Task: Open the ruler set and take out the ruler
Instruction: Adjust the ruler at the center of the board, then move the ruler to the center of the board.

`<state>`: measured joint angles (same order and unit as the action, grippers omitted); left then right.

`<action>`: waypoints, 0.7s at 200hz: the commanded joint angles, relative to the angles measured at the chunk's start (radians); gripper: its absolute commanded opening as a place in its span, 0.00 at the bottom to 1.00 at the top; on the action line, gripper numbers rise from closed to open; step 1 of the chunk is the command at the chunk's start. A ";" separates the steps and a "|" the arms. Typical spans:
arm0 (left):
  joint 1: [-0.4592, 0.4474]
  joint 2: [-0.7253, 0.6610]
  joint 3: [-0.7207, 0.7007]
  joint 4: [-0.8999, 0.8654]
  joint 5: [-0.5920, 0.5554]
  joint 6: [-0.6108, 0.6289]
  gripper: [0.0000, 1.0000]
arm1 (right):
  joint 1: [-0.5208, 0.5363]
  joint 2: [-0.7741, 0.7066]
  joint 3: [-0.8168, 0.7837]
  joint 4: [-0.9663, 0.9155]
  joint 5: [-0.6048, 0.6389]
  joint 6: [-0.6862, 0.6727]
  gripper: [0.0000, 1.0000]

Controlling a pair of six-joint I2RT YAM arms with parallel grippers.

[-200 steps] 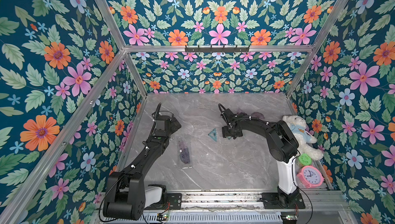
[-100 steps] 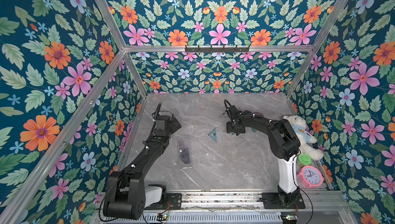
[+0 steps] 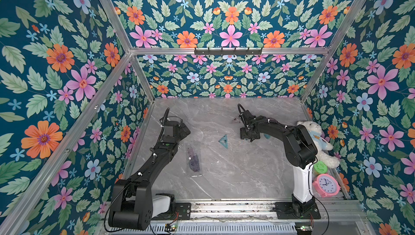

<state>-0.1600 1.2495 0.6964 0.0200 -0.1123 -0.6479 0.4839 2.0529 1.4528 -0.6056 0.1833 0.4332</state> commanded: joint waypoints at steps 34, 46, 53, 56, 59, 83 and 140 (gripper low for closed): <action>0.001 0.000 0.005 0.003 -0.011 0.003 0.99 | 0.022 -0.114 -0.007 -0.057 0.030 -0.020 0.78; 0.000 -0.004 0.005 0.003 -0.012 0.002 0.99 | 0.045 -0.137 0.004 -0.056 0.027 -0.037 0.79; 0.001 -0.005 0.008 0.001 -0.014 0.003 0.99 | 0.063 -0.148 0.011 -0.050 0.020 -0.051 0.80; 0.001 -0.006 0.009 0.000 -0.014 0.004 0.99 | 0.071 -0.151 0.014 -0.046 0.019 -0.057 0.80; 0.001 -0.008 0.011 -0.001 -0.016 0.005 0.99 | 0.080 -0.155 0.017 -0.043 0.017 -0.064 0.80; 0.006 -0.009 0.039 -0.021 0.000 0.008 0.99 | 0.159 -0.150 0.058 -0.018 -0.058 -0.132 0.83; 0.016 -0.017 0.086 -0.058 0.051 0.009 0.99 | 0.222 -0.010 0.184 -0.039 -0.246 -0.205 0.89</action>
<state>-0.1455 1.2442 0.7776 -0.0162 -0.0780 -0.6449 0.7002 1.9984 1.5948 -0.6147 0.0208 0.2714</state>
